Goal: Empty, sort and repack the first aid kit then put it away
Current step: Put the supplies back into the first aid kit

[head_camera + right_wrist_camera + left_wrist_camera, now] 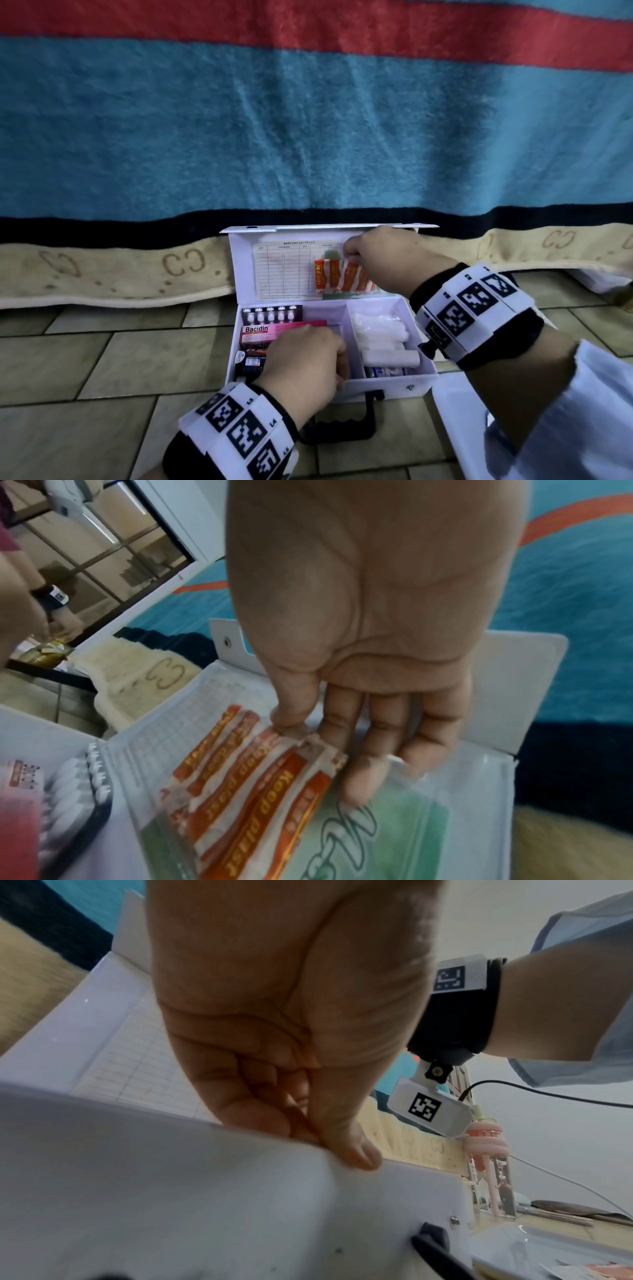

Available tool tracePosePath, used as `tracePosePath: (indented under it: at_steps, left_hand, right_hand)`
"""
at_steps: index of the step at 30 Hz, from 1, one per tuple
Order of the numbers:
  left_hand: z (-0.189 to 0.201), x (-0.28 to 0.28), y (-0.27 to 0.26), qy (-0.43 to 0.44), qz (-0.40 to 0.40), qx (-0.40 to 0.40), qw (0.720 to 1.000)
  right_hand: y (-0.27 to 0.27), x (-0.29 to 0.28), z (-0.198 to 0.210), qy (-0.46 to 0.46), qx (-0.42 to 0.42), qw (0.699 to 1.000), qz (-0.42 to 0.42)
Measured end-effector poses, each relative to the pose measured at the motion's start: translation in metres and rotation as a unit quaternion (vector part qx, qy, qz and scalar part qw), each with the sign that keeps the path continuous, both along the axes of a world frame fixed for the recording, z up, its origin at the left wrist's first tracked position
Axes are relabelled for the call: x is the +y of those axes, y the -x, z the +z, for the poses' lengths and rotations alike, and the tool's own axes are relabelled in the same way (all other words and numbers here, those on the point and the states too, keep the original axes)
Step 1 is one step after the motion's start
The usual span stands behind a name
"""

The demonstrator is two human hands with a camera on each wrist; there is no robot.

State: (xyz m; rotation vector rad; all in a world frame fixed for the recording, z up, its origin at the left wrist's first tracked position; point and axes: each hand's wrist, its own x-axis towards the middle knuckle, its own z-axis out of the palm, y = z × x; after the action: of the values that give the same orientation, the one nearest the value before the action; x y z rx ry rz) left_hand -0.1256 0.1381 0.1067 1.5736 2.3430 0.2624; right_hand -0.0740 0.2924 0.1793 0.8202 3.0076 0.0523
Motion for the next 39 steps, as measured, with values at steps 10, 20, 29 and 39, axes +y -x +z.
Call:
tracePosePath:
  at_steps: [10, 20, 29, 39]
  left_hand:
    - [0.002, 0.002, 0.001, 0.003, -0.002, -0.027, 1.0]
    - [0.005, 0.005, 0.004, 0.002, -0.002, -0.047, 0.999]
    - [0.014, 0.011, 0.0, 0.041, -0.057, 0.034, 0.997]
    - [0.017, 0.01, -0.003, 0.051, -0.057, 0.013, 0.997]
  right_hand:
    - [0.0, 0.002, -0.01, 0.053, 0.06, 0.996, -0.024]
    - [-0.099, -0.019, 0.031, 0.09, 0.11, 0.989, -0.043]
    - [-0.28, -0.022, -0.038, 0.151, -0.114, 0.931, -0.313]
    - [-0.271, -0.032, -0.1, 0.114, -0.124, 0.93, -0.328]
